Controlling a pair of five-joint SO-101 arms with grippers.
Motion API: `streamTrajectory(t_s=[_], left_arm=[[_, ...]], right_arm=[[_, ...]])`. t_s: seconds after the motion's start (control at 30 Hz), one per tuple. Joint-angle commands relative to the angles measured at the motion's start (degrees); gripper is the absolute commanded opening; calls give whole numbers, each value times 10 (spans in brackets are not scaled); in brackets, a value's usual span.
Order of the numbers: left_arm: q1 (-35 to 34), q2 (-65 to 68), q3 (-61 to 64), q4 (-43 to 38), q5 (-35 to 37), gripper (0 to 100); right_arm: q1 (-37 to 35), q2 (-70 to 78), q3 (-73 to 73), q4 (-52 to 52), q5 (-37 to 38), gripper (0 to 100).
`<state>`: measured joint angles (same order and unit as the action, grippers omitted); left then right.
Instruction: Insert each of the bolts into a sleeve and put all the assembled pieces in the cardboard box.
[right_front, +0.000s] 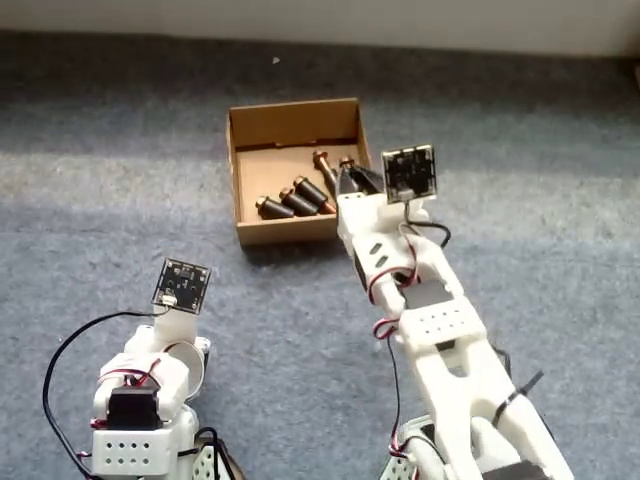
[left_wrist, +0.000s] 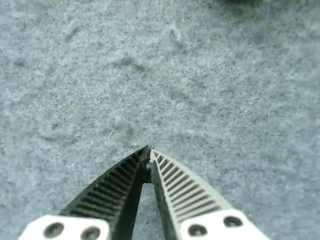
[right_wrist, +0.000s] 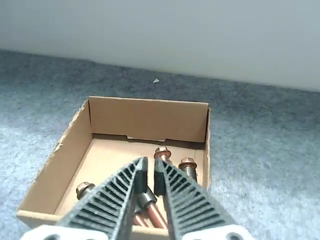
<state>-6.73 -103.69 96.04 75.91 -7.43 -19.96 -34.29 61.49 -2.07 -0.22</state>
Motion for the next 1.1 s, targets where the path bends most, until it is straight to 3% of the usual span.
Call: streamTrajectory(t_s=[0.0,0.37,0.6,1.07], left_arm=[[-5,-5,9,3,-4,8],[-5,-5,9,3,-4,8],[-5,-5,9,3,-4,8],[-5,-5,9,3,-4,8]], right_arm=[[14,-123,39,44,-2,15],[40,-493,233,207,-2,15],[45,-717,327,375,-4,15],[70,-709,355,516,-5,15]])
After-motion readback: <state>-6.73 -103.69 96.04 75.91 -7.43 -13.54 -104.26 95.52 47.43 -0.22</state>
